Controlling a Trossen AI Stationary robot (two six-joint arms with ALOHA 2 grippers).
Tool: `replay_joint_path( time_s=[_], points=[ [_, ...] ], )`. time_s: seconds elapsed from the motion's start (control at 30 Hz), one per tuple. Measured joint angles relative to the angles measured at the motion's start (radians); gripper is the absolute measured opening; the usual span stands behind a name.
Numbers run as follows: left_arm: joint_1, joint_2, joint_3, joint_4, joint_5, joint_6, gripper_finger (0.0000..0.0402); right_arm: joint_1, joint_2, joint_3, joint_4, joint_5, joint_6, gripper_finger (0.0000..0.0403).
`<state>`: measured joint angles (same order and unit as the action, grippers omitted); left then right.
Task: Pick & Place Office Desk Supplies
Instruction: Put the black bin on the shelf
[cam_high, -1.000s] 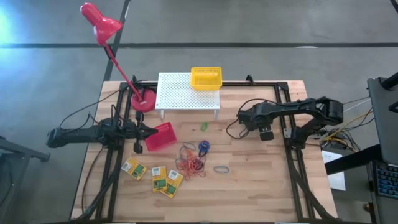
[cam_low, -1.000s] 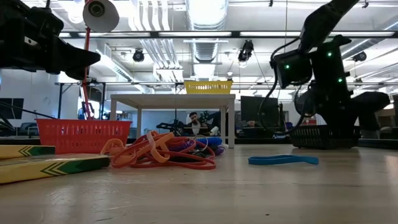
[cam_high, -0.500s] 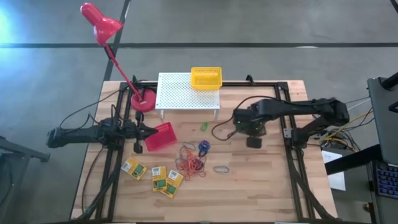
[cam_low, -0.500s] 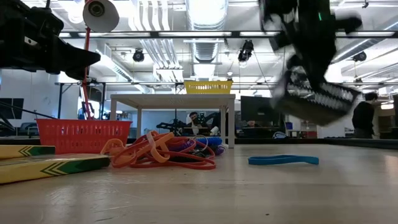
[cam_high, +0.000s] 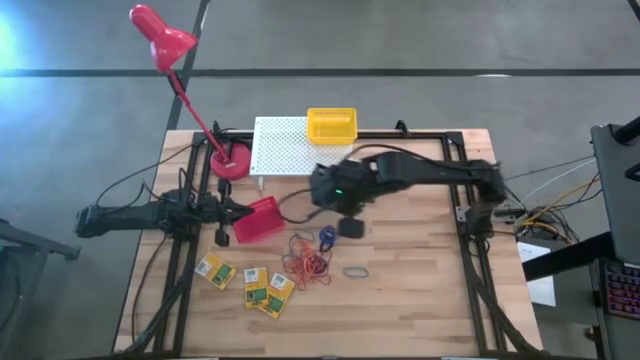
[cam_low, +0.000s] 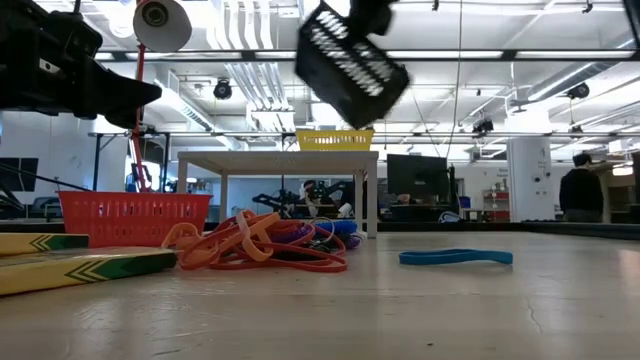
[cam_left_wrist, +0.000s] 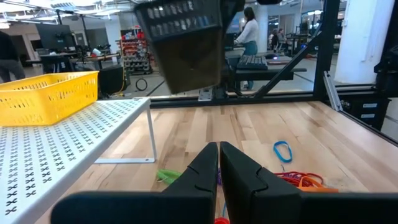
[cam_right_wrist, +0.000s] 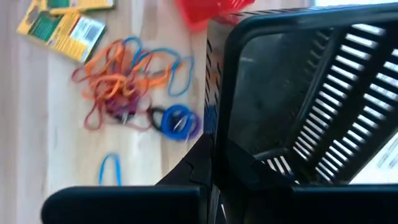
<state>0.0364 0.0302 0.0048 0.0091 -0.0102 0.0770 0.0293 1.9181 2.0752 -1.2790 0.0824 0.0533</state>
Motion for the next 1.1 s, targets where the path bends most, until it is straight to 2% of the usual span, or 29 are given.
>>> replay_joint_path(
  time_s=[0.07, 0.17, 0.3, 0.53, 0.73, 1.1],
  points=[
    [0.0, 0.0, 0.0, 0.0, 0.0, 0.0, 0.0023, -0.01, 0.082, 0.126, -0.063, 0.009, -0.011, 0.0009],
    [0.0, 0.0, 0.0, 0.0, 0.0, 0.0, 0.0023, -0.024, 0.193, 0.287, -0.171, 0.098, -0.035, 0.0009],
    [0.0, 0.0, 0.0, 0.001, 0.0, 0.0, 0.0023, -0.04, 0.197, 0.189, -0.143, 0.196, -0.1, 0.0009],
    [0.0, 0.018, 0.0, 0.0, 0.002, 0.0, 0.0023, -0.055, 0.222, 0.164, -0.159, 0.364, -0.13, 0.0009],
    [0.0, 0.025, 0.0, 0.0, 0.003, 0.0, 0.0023, -0.078, 0.232, 0.172, -0.101, 0.366, -0.165, 0.0009],
    [0.0, 0.039, 0.0, 0.0, 0.002, 0.0, 0.0023, -0.113, 0.242, 0.158, -0.094, 0.366, -0.199, 0.0021]
  ],
)
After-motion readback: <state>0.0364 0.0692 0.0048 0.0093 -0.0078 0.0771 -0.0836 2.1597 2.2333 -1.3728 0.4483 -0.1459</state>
